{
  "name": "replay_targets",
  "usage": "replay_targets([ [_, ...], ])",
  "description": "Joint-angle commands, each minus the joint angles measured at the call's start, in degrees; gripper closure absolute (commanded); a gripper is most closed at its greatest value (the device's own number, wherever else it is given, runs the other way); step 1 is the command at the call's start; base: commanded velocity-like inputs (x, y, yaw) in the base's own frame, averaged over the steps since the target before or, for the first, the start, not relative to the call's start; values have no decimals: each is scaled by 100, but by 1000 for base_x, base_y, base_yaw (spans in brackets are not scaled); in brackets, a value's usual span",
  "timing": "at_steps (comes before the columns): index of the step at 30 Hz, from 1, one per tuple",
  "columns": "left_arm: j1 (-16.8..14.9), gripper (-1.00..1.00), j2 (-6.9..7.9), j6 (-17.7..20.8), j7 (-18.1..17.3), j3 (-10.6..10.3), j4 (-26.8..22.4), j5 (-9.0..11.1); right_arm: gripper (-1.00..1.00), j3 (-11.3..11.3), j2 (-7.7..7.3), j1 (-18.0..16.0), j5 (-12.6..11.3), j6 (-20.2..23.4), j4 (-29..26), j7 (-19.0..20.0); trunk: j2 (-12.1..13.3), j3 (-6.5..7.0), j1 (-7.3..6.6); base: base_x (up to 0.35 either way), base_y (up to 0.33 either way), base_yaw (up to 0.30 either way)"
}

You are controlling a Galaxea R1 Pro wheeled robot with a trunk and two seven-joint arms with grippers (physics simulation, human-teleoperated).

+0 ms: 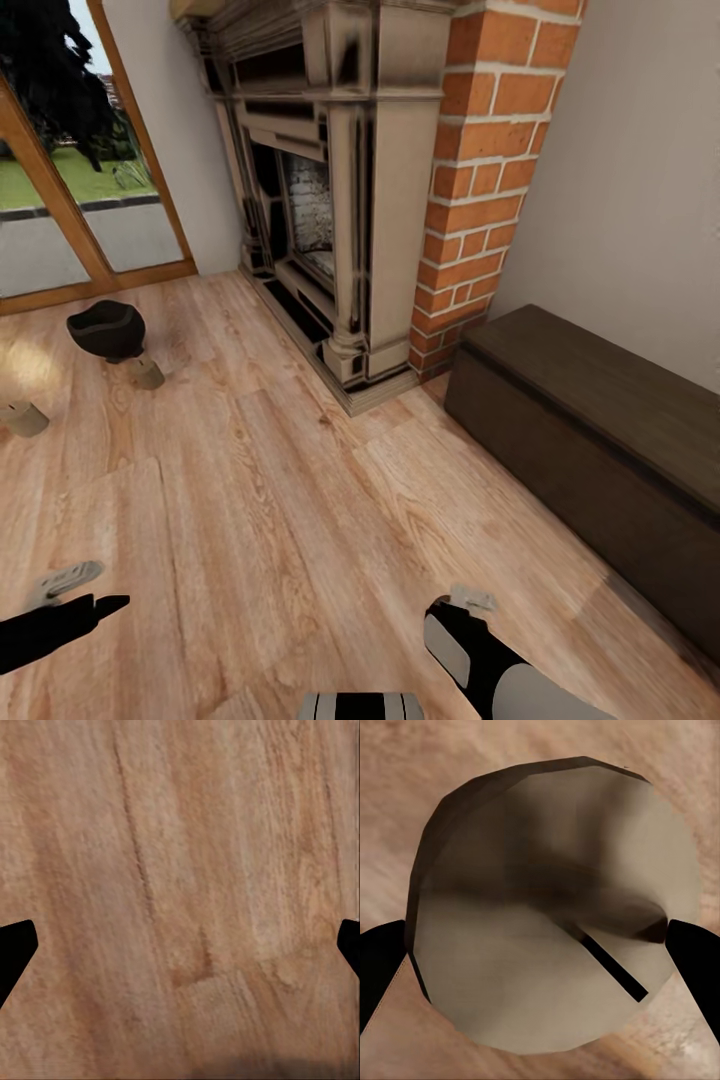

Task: Place each of the two pumpkins and all three candles from the living room inside a cabinet in the living room (use any cabinet), then make sure every cabinet is closed, and position the cauldron so it is next to a table in the living room.

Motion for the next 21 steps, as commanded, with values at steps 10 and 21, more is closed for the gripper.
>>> replay_targets([
  [10,0,-100,-125,-7,0,0,0,-3,100,-11,5,0,-16,5,-1,3,14,222,-25,0,0,0],
  [21,0,-100,-125,-15,0,0,0,-3,100,-11,10,-2,-16,0,-4,3,28,466,-54,0,0,0],
])
